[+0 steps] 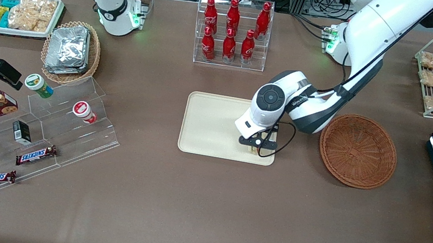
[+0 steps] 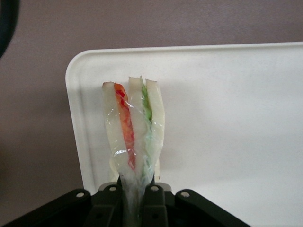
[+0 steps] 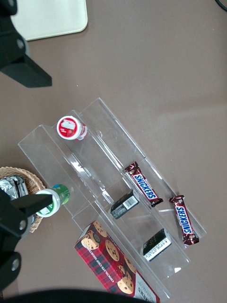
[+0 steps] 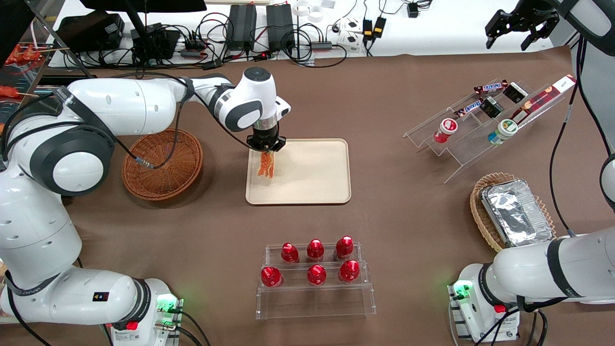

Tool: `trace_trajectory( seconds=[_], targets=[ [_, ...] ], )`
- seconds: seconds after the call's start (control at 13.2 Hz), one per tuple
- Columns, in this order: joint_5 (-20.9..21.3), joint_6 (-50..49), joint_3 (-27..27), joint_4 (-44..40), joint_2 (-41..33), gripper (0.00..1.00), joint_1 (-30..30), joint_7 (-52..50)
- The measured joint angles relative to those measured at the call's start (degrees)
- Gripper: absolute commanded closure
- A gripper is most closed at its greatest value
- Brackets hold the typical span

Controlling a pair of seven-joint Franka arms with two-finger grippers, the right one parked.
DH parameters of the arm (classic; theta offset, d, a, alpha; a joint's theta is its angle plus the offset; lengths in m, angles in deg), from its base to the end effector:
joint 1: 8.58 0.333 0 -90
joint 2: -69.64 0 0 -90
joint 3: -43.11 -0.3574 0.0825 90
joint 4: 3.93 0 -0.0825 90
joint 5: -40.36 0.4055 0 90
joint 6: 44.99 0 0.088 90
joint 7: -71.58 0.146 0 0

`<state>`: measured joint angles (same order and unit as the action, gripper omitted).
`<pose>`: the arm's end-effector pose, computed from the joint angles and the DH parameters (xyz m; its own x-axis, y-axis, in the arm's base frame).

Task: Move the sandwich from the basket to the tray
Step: 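Lower the sandwich onto the tray and open the left gripper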

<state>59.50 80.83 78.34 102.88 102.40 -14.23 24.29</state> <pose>0.5198 -0.3965 0.2286 0.9911 -0.0435 -0.1254 -0.0475 -0.9985 -0.0285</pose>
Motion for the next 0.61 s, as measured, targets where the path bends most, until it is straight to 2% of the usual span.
trace_trajectory(
  seconds=[0.15,0.23,0.3,0.38,0.61],
  targets=[
    [0.01,2.62,-0.93,1.51,0.06,0.90,0.03,0.00],
    [0.01,3.77,-1.27,2.23,0.08,0.68,0.04,0.00],
    [0.01,4.40,-1.43,2.71,0.10,0.27,0.06,-0.01],
    [0.01,4.70,-1.46,2.97,0.11,0.01,0.06,-0.18],
    [0.01,4.75,-1.46,3.05,0.10,0.00,0.06,-1.41]
  ],
)
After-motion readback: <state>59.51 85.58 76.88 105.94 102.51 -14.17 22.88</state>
